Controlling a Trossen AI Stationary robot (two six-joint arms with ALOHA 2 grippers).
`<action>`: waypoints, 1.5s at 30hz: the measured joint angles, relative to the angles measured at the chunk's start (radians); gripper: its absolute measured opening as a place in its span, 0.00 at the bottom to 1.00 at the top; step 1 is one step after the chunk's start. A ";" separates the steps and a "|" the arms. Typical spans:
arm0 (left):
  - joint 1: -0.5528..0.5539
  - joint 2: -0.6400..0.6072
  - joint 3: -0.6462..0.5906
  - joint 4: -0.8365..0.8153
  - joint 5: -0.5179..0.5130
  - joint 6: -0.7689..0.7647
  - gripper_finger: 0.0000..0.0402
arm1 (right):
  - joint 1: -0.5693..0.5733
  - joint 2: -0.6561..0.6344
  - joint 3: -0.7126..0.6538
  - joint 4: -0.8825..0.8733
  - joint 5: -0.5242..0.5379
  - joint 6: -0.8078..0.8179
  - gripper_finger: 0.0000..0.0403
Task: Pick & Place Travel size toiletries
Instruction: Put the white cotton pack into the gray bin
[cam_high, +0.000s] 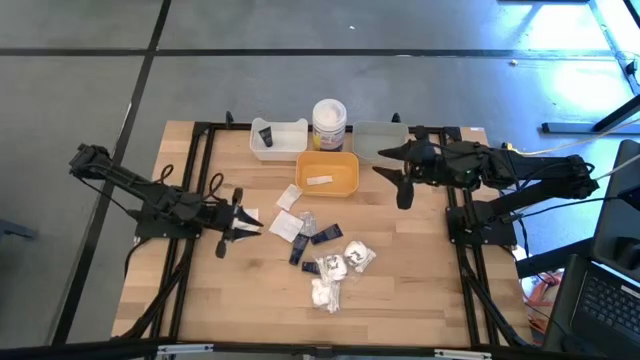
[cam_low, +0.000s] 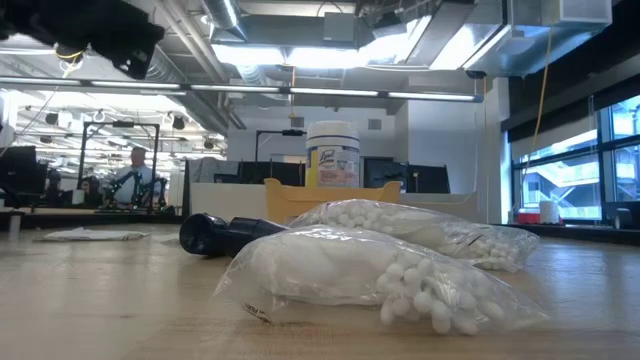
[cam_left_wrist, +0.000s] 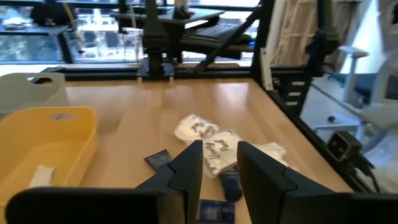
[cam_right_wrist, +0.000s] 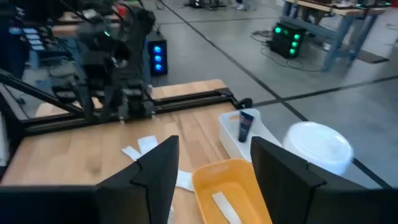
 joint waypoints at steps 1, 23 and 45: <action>0.000 -0.010 -0.020 0.020 0.009 0.006 0.24 | 0.000 0.007 0.000 0.008 -0.019 -0.007 0.51; 0.191 -0.229 -0.206 0.038 0.153 0.043 0.24 | 0.130 0.208 0.000 0.025 -0.219 -0.032 0.47; 0.260 -0.236 -0.206 -0.092 0.144 0.004 0.24 | 0.395 0.430 0.000 -0.047 -0.145 0.062 0.31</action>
